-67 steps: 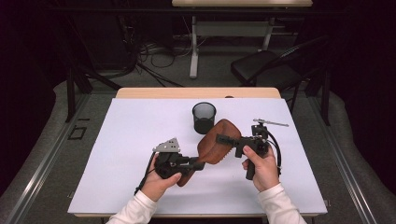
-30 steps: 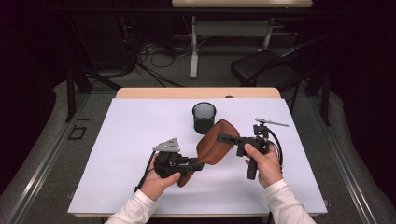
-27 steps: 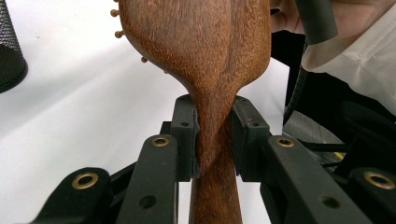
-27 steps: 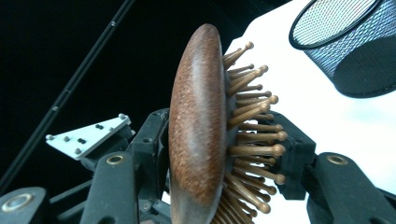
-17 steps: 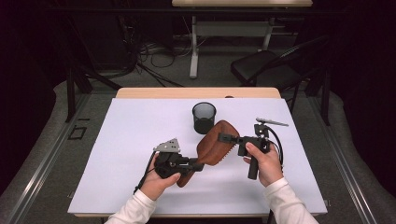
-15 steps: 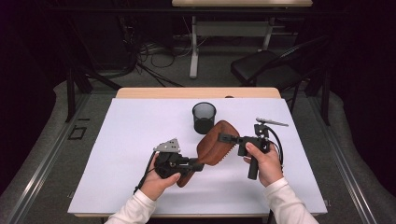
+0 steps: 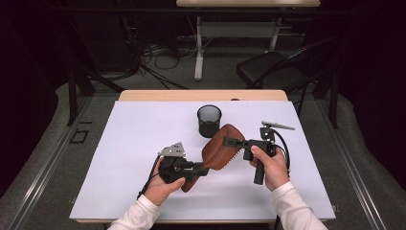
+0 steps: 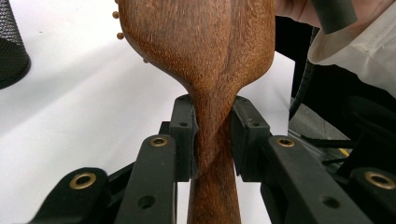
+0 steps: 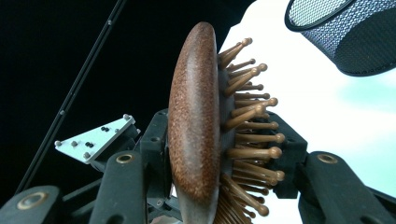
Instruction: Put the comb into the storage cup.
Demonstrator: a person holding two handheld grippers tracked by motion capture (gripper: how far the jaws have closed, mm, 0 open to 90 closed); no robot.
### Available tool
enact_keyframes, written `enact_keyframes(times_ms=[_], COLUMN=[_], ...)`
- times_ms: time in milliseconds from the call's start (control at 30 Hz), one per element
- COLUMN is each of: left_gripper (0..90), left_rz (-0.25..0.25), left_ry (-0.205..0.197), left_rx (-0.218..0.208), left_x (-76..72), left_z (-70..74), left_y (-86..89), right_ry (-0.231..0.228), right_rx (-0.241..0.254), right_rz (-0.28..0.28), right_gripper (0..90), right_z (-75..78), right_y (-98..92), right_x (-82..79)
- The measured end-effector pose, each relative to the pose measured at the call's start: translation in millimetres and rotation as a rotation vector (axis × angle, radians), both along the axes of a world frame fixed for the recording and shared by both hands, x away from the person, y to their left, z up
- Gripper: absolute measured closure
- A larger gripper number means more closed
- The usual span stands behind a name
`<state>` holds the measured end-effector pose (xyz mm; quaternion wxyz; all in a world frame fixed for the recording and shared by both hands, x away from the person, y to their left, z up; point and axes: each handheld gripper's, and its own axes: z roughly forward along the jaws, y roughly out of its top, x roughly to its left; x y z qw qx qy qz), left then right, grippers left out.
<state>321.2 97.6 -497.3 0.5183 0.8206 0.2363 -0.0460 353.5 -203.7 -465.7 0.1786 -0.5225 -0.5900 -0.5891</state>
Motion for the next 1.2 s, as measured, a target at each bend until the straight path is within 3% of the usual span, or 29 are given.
enact_keyframes(times_ms=[1200], left_gripper=[70.0], left_rz=[0.047], left_ry=[-0.017], left_rx=[-0.008], left_x=[-0.9], left_z=[0.0], left_y=[1.4], right_ry=[0.037], right_rx=[-0.008], right_rz=[-0.005], right_gripper=[51.9], right_z=[5.7], right_y=[1.2], right_x=[2.6])
